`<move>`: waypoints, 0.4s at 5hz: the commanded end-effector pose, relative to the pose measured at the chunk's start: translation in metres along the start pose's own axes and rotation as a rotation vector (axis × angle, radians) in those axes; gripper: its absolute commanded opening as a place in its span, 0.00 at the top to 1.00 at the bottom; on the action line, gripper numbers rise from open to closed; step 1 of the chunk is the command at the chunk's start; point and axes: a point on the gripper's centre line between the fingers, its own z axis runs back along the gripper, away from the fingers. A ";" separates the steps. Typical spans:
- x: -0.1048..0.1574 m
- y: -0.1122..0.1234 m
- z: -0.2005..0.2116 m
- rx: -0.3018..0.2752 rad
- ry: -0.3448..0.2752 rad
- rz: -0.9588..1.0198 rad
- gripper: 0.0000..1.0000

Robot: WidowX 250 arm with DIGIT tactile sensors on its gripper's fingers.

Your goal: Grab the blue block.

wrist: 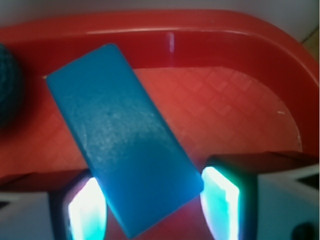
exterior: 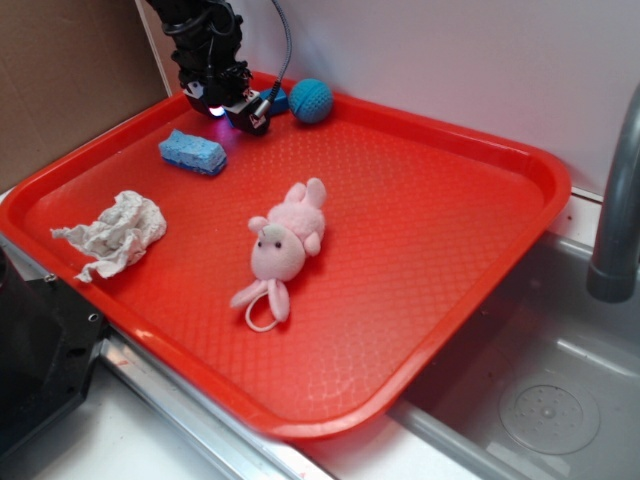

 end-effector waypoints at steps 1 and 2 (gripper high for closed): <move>0.000 -0.022 0.058 0.007 -0.074 -0.075 1.00; -0.001 -0.047 0.091 -0.060 -0.127 -0.129 1.00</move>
